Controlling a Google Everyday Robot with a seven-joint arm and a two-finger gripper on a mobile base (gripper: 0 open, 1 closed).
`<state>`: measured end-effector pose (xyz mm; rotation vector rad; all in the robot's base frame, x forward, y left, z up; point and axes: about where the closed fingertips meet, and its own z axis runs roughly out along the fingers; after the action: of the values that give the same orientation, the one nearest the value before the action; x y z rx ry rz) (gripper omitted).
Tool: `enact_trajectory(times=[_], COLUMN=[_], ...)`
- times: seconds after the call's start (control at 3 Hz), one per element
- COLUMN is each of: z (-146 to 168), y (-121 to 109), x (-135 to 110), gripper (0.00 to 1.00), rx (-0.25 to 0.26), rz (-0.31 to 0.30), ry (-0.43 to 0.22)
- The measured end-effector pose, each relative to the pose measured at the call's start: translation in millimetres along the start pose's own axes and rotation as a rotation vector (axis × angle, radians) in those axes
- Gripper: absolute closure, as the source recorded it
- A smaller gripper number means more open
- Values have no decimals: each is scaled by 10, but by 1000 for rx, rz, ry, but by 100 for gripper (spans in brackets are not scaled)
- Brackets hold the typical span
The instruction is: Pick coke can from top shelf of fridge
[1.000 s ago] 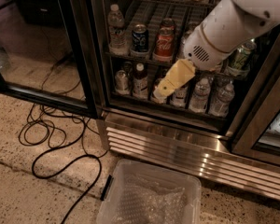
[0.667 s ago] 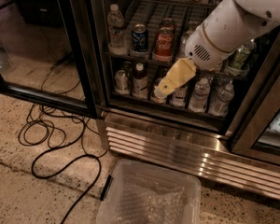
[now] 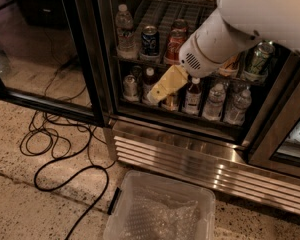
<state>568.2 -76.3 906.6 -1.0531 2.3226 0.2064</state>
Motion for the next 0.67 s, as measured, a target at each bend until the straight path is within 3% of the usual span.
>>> enact_trajectory(times=[0.67], z=[347], y=[-205], x=[-478], gripper=[0], rx=[111], rz=[201], ry=[-66])
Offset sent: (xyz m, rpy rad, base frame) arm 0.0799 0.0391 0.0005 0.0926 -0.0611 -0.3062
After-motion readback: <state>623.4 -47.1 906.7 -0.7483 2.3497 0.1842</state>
